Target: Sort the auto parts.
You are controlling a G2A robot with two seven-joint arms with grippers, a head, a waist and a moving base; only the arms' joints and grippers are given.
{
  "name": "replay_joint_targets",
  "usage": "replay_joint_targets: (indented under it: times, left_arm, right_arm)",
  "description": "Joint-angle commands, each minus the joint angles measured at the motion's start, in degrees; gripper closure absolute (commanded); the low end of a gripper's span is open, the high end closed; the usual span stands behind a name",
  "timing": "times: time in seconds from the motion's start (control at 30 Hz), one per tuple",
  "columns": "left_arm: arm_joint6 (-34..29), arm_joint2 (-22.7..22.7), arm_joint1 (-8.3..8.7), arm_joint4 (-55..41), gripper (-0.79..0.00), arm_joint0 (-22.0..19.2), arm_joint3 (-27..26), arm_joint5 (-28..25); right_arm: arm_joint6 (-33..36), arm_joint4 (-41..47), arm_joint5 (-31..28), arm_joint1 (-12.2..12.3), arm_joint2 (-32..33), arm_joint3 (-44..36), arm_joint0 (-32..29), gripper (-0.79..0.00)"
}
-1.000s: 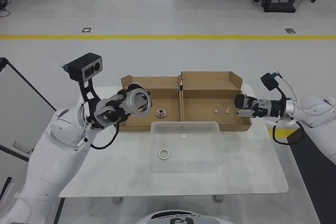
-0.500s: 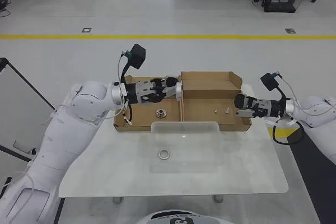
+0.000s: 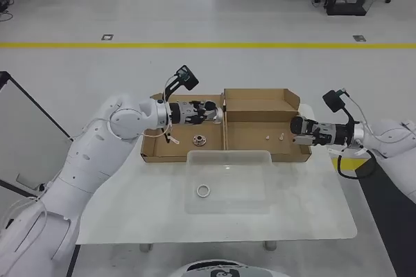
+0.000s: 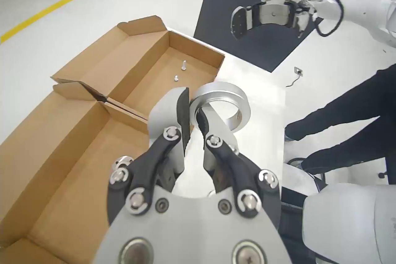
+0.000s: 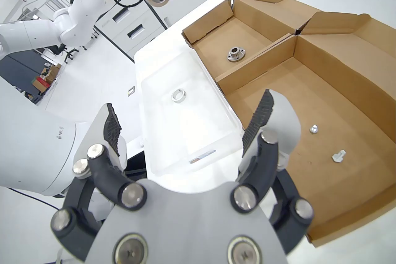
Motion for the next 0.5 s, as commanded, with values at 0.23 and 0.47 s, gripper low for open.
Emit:
replay_joint_targets:
  times: [0.23,0.47]
  left_arm:
    - [1.4,6.0,-3.02,7.8,0.0,-6.8,10.5,3.4]
    - [-0.1,9.3,-5.29,8.6,0.0,-9.4,17.5,7.5]
  right_arm:
    - [0.0,0.0,0.0,0.0,0.0,0.0,0.0,-0.785]
    - [0.0,0.0,0.0,0.0,0.0,0.0,0.0,-0.785]
